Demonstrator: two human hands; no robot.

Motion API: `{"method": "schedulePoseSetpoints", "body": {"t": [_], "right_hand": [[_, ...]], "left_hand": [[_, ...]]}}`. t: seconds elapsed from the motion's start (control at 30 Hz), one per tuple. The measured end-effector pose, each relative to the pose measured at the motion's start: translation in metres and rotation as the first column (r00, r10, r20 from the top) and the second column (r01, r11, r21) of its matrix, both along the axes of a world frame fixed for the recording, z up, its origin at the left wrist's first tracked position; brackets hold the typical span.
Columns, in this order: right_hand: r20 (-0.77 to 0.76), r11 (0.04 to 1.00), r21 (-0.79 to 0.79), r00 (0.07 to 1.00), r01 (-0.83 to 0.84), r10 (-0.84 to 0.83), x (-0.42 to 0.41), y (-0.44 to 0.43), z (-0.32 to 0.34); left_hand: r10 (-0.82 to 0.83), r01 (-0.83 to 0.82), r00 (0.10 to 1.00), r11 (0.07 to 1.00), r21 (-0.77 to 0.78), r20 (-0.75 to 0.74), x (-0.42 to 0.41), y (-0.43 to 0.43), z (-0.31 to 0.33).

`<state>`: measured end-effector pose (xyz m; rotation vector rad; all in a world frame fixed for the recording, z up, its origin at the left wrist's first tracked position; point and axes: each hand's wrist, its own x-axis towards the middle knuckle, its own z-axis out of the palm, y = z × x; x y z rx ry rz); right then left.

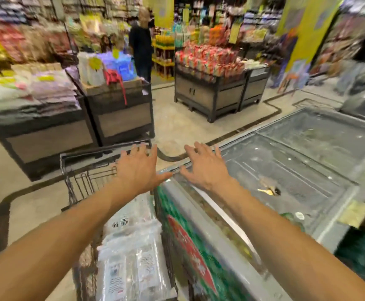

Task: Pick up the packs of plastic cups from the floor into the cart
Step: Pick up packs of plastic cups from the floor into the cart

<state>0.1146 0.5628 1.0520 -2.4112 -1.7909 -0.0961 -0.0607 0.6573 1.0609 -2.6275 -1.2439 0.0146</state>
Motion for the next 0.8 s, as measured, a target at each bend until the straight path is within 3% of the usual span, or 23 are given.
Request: {"method": "schedulePoseSetpoints", "body": {"t": [0.2, 0.37, 0.57, 0.8], "right_hand": [[0.003, 0.946, 0.045, 0.947, 0.321, -0.321, 0.046, -0.105, 0.061], [-0.047, 0.785, 0.083, 0.790, 0.613, -0.612, 0.050, -0.226, 0.071], [-0.083, 0.478, 0.089, 0.485, 0.874, -0.871, -0.012, -0.389, 0.062], [-0.071, 0.095, 0.110, 0.103, 0.989, -0.992, -0.134, -0.581, 0.056]], "left_hand": [[-0.308, 0.298, 0.949, 0.948, 0.114, 0.075, 0.080, -0.046, 0.073], [-0.616, 0.609, 0.784, 0.787, 0.096, 0.080, 0.126, -0.129, 0.094], [-0.857, 0.857, 0.513, 0.515, 0.027, 0.042, 0.135, -0.272, 0.092], [-0.988, 0.986, 0.149, 0.151, 0.069, 0.037, 0.101, -0.466, 0.088]]}}
